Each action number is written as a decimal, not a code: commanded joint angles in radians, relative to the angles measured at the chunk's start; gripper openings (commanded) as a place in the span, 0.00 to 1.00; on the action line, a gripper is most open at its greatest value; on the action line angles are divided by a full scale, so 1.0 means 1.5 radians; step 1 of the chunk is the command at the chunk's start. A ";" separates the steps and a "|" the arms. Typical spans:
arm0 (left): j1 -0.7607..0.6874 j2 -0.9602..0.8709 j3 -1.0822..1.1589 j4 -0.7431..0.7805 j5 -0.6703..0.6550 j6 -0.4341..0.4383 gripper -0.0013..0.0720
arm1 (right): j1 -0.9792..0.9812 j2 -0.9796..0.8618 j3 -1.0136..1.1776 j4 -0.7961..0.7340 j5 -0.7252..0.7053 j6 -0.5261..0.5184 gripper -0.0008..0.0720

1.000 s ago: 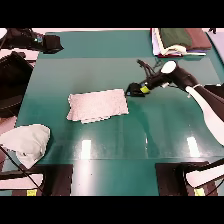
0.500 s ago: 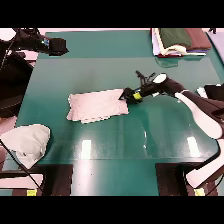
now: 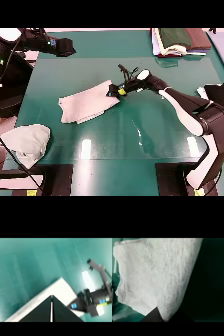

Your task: Fold the shirts.

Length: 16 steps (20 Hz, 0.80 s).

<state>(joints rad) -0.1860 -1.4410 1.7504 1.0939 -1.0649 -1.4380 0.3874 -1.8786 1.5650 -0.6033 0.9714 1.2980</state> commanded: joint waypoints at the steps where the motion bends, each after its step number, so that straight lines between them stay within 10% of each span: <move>1: -0.042 -0.001 0.000 -0.001 0.001 0.000 0.05 | -0.062 0.053 0.020 -0.087 0.006 0.009 0.03; 16: -0.101 -0.001 0.000 -0.002 0.024 -0.037 0.05 | -0.739 0.256 0.021 -0.273 0.128 0.018 0.03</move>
<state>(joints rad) -0.3347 -1.4410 1.7504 1.0908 -1.0435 -1.4662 -0.5716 -1.5074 1.5948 -1.0023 1.1629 1.3548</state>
